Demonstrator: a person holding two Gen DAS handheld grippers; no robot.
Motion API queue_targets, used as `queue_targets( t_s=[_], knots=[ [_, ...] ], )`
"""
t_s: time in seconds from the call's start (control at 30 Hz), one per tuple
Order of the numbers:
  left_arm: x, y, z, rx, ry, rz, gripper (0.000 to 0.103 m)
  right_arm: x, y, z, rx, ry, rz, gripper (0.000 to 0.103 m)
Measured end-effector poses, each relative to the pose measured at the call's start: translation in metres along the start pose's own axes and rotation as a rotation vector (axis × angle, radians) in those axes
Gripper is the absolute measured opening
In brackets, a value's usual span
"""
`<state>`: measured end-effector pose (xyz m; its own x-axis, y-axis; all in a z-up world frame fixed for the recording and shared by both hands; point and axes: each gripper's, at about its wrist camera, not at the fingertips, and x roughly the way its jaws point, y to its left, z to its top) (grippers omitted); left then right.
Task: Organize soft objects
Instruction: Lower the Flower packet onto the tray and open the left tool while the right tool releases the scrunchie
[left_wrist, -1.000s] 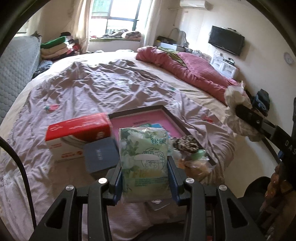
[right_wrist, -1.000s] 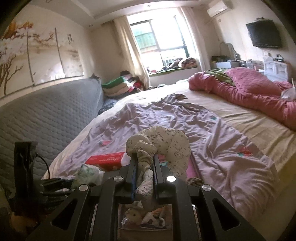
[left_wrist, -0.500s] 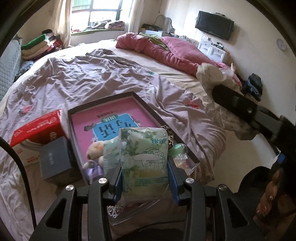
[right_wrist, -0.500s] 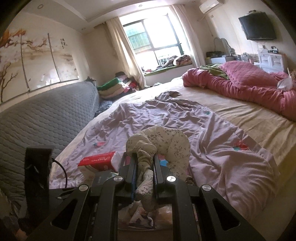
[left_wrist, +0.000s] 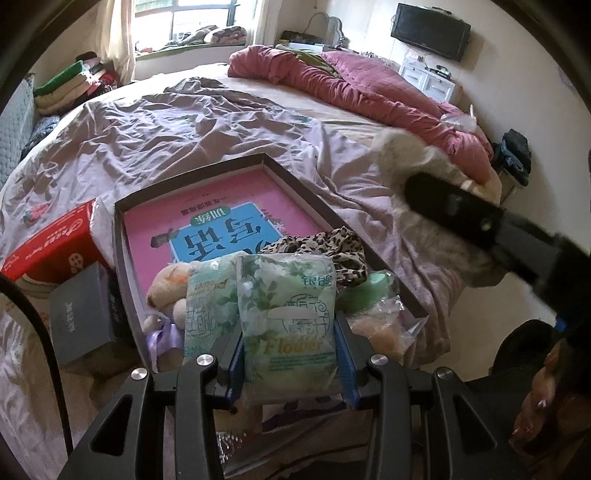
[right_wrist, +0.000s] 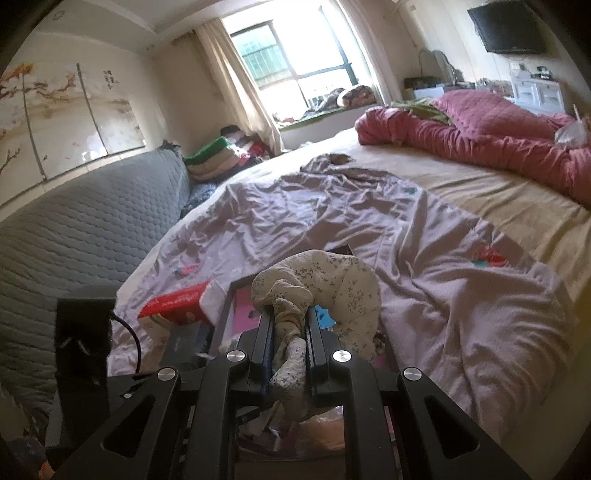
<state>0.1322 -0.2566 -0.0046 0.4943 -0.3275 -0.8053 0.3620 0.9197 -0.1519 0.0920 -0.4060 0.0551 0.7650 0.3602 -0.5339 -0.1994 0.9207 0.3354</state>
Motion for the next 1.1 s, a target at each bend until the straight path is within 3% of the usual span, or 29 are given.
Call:
queue_targets(
  t_s=[0.57,1.1],
  knots=[
    [0.020,0.015,0.004,-0.037,0.021,-0.002,0.042,0.066,-0.022,-0.020,0.073,0.150,0.003,0.017],
    [0.020,0.016,0.003,-0.042,0.011,-0.009,0.042,0.077,-0.019,-0.017,0.106,0.151,0.059,0.020]
  ],
)
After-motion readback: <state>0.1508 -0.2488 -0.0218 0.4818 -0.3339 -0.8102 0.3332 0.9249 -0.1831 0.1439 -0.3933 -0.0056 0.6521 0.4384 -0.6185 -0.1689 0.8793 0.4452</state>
